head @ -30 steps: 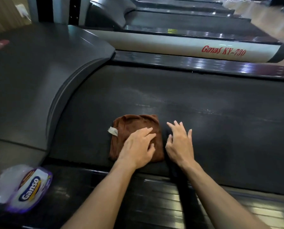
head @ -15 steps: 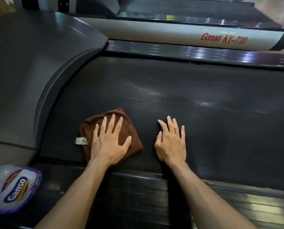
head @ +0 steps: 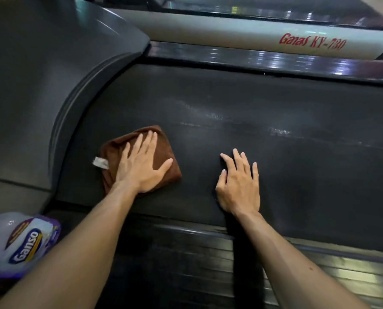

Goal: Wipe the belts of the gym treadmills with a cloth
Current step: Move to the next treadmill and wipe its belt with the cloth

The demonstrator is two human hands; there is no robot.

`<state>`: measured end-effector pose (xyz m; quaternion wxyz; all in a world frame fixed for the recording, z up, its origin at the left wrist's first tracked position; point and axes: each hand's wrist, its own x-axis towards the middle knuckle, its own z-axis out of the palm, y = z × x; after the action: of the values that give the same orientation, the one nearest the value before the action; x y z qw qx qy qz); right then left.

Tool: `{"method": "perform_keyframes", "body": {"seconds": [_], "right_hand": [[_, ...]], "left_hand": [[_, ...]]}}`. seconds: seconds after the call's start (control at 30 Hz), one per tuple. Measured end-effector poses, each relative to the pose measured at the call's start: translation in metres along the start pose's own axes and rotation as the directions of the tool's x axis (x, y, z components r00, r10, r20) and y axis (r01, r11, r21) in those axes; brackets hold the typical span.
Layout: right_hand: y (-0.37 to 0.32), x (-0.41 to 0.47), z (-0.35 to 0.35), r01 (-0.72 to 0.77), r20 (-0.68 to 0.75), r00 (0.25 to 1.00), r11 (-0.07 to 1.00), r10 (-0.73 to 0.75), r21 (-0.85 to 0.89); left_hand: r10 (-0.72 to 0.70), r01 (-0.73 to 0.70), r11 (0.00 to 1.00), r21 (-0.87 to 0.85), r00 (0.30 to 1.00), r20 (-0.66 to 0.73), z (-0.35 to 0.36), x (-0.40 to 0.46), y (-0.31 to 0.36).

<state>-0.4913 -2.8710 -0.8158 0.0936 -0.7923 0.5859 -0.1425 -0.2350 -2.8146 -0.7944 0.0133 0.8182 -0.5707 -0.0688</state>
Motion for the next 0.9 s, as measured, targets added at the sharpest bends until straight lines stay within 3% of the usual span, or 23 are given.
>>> {"method": "perform_keyframes", "body": {"seconds": [0.17,0.37,0.53,0.7,0.83,0.9], "right_hand": [[0.0,0.0,-0.001,-0.001,-0.015,1.0,1.0,0.001,0.0],[0.0,-0.001,-0.002,-0.002,-0.001,1.0,1.0,0.002,0.004],[-0.002,-0.002,-0.004,-0.006,-0.007,1.0,1.0,0.006,0.0],[-0.001,0.0,-0.003,-0.009,-0.006,1.0,1.0,0.009,-0.011],[-0.001,-0.001,-0.003,-0.009,-0.014,1.0,1.0,0.009,-0.004],[-0.001,-0.001,-0.003,-0.011,-0.023,1.0,1.0,0.01,-0.004]], "left_hand": [[-0.262,0.232,0.962,-0.143,0.934,-0.242,0.007,-0.05,-0.017],[-0.303,0.298,0.952,-0.07,0.951,-0.067,0.002,-0.065,-0.026],[-0.432,0.428,0.9,-0.082,0.901,-0.043,0.001,-0.068,-0.023],[-0.438,0.419,0.892,-0.171,0.894,-0.092,0.003,-0.072,-0.024],[-0.559,0.397,0.792,-0.465,0.778,-0.288,0.0,-0.075,-0.028],[-0.611,0.437,0.772,-0.462,0.712,-0.346,-0.004,-0.077,-0.031]]}}
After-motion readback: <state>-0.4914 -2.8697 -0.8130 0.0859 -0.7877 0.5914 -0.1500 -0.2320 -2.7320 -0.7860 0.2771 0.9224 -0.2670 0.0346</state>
